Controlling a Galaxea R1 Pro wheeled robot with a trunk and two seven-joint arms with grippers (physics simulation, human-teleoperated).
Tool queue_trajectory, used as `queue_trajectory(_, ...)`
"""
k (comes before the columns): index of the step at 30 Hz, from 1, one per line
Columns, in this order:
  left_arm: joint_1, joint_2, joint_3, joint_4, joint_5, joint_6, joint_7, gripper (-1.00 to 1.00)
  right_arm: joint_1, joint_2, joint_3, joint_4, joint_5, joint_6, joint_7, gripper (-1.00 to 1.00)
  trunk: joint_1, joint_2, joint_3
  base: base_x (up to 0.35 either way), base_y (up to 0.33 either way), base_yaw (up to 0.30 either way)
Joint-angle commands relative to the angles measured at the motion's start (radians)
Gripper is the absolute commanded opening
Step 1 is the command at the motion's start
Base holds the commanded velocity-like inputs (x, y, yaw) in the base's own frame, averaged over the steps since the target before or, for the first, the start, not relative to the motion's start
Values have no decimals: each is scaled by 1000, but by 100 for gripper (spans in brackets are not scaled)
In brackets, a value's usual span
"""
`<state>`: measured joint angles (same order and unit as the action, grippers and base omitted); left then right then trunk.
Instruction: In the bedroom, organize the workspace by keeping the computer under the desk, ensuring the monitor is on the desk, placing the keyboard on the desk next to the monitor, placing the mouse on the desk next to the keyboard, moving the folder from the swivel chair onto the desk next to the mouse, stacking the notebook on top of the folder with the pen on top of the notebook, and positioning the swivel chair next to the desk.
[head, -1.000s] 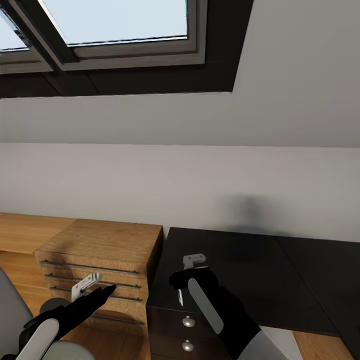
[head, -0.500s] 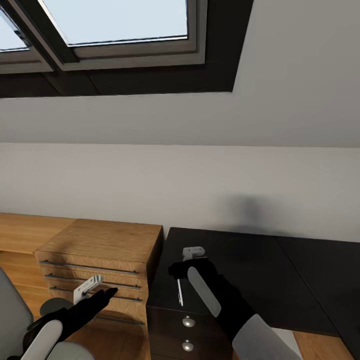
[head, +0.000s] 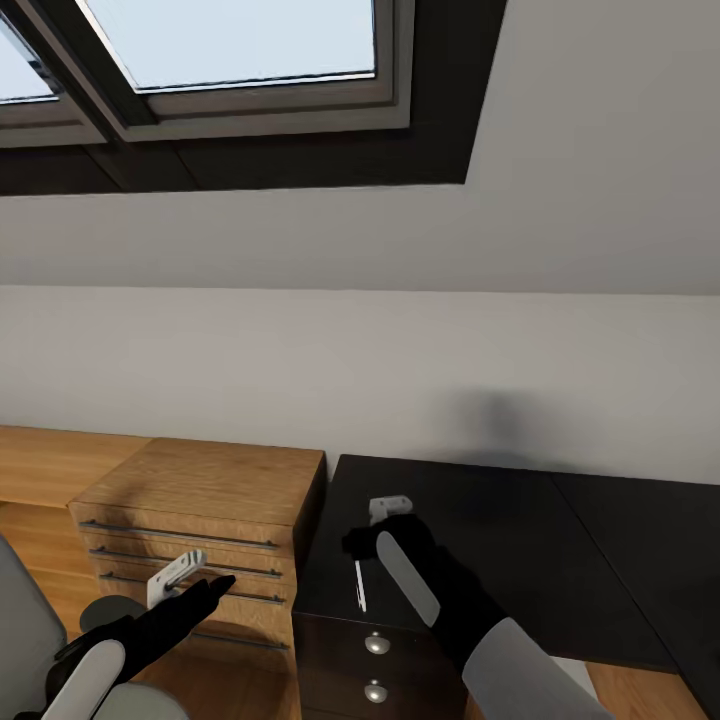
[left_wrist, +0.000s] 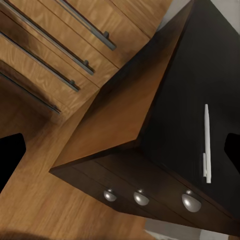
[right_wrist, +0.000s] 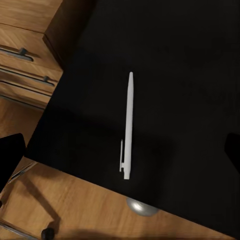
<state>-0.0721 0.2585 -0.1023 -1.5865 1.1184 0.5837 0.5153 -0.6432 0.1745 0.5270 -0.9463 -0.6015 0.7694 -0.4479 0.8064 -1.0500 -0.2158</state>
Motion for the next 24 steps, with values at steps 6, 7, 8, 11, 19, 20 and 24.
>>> queue_trajectory(6, 2, 16, 2, -4, 10, -2, 0, 100, 16, 0, 3, -1, 7, 18, -15, 100, 12, -22, -11, 0, 0, 0)
queue_trajectory(7, 3, 16, 3, -4, 9, -2, -1, 100, 22, 0, 3, -7, 12, 21, -17, 100, 15, -29, -14, 0, 0, 0)
queue_trajectory(8, 4, 17, 4, -5, 8, -2, -2, 100, 27, 0, 3, -12, 17, 24, -19, 100, 19, -36, -17, 0, 0, 0)
queue_trajectory(11, 4, 18, 6, -6, 7, -3, -3, 100, 44, 0, 3, -29, 34, 27, -21, 100, 31, -57, -27, 0, 0, 0)
queue_trajectory(19, 6, 19, 8, -7, 5, -4, -5, 100, 89, 0, 4, -74, 69, 32, -27, 100, 61, -113, -52, 0, 0, 0)
queue_trajectory(20, 6, 19, 8, -7, 5, -4, -5, 100, 114, 0, 4, -159, 69, 32, -27, 100, 65, -120, -55, 0, 0, 0)
queue_trajectory(24, 6, 19, 9, -7, 5, -4, -5, 100, 116, 0, 4, -161, 70, 33, -27, 100, 77, -141, -64, 0, 0, 0)
